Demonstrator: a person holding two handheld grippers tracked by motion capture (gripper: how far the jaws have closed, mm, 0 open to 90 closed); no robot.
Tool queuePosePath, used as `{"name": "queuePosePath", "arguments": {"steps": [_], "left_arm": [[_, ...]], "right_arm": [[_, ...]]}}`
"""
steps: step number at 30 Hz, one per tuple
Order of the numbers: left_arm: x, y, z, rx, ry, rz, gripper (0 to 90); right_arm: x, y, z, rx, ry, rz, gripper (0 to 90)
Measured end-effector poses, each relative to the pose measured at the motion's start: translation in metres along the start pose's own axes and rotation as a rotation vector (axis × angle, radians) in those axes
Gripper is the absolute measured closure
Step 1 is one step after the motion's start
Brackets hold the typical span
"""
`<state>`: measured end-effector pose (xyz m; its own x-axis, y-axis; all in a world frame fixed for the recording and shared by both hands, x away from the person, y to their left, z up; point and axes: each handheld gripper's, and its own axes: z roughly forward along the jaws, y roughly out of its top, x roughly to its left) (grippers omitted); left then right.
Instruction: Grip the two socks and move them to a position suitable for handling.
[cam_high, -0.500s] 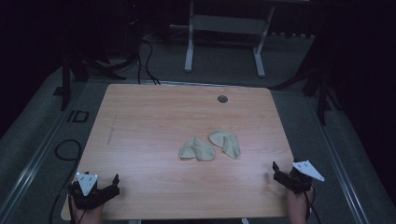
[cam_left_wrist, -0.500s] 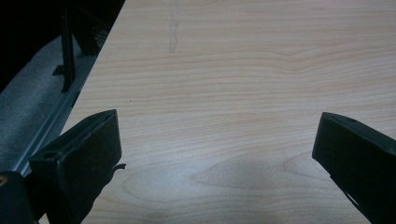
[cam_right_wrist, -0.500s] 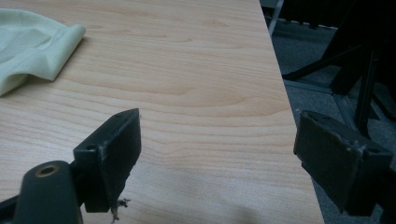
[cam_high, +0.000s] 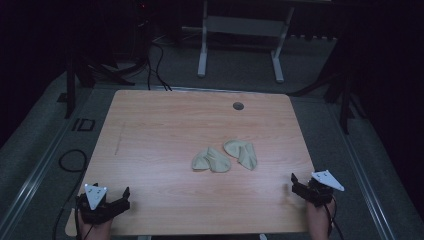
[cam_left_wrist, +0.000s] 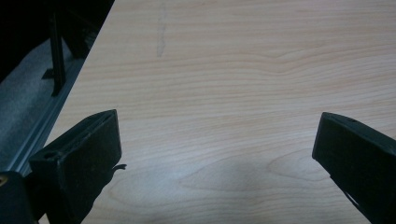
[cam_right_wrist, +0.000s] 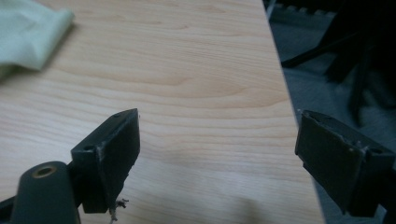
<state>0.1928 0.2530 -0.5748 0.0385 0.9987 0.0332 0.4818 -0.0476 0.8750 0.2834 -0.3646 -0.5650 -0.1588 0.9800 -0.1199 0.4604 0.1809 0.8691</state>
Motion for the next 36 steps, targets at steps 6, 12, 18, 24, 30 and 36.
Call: {"name": "queuePosePath", "arguments": {"steps": [6,12,18,24,30,36], "left_arm": [[-0.009,0.006,-0.005,-0.07,-0.076,0.063,1.2],[-0.017,0.006,-0.003,-0.072,-0.131,0.058,1.8],[-0.024,0.005,0.002,0.003,-0.179,0.012,2.3],[-0.029,0.006,0.001,0.023,-0.242,-0.01,2.1],[-0.029,0.006,0.0,0.024,-0.264,-0.004,2.1],[-0.03,0.006,-0.003,0.006,-0.257,0.009,2.2]], "right_arm": [[0.001,0.015,0.005,0.094,0.036,0.043,14.1],[0.008,0.025,0.013,0.124,0.087,0.033,14.0],[0.02,0.034,0.023,0.161,0.144,0.021,13.7],[0.043,0.047,0.035,0.191,0.153,0.018,13.1],[0.057,0.057,0.043,0.188,0.187,0.039,13.1],[0.072,0.076,0.054,0.193,0.226,0.04,14.1]]}}
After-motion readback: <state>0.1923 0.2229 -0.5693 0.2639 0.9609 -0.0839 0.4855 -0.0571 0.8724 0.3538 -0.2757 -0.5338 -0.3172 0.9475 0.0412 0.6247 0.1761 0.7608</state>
